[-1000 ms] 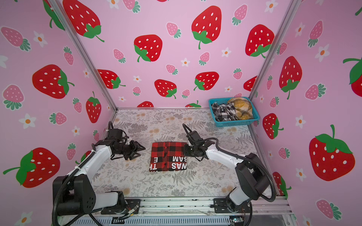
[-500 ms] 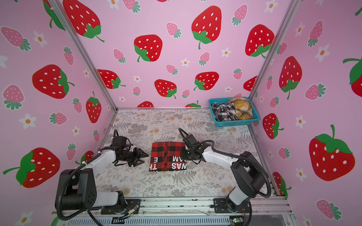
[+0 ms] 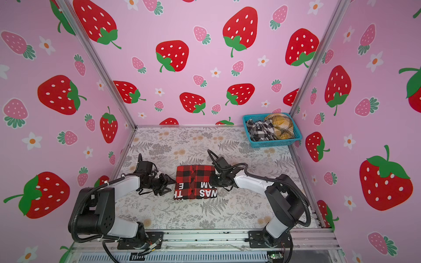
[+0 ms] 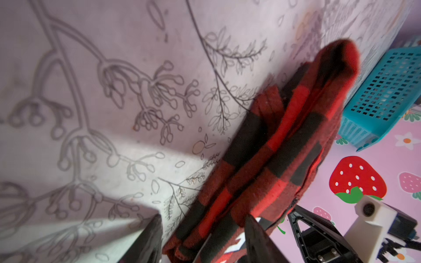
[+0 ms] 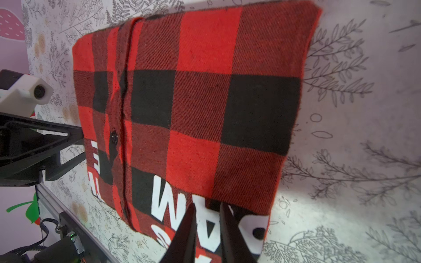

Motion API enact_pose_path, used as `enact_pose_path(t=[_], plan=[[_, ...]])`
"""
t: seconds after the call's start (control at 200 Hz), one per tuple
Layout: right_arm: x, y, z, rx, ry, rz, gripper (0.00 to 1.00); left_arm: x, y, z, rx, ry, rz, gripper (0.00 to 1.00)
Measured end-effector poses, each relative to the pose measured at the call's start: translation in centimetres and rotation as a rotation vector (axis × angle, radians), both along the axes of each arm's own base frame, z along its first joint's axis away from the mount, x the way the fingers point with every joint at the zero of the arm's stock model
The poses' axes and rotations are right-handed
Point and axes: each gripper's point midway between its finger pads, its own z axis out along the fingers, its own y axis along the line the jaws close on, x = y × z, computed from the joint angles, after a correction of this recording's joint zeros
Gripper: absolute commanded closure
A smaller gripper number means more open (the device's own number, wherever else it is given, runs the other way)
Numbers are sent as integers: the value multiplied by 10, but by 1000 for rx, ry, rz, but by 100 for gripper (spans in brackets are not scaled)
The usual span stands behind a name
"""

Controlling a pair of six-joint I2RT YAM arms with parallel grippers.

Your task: Fold and stack the long sleeve shirts

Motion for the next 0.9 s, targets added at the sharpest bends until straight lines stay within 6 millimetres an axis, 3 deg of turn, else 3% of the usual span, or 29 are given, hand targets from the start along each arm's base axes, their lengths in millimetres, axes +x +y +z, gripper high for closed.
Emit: enact_pose_path(t=[0.34,0.56,0.795,0.9], plan=[[10,-8,-14,11,40,-25,78,22,-16,1,-95,-51,4,38],[19,-12,-35,22,83,-31,78,26,-27,1,-109,-74,-27,38],[24,-7,-36,74,91,0,78,31,-32,-1,-109,-51,-46,38],[25,-3,-37,90,91,18,78,33,-37,-3,-131,-43,-58,43]])
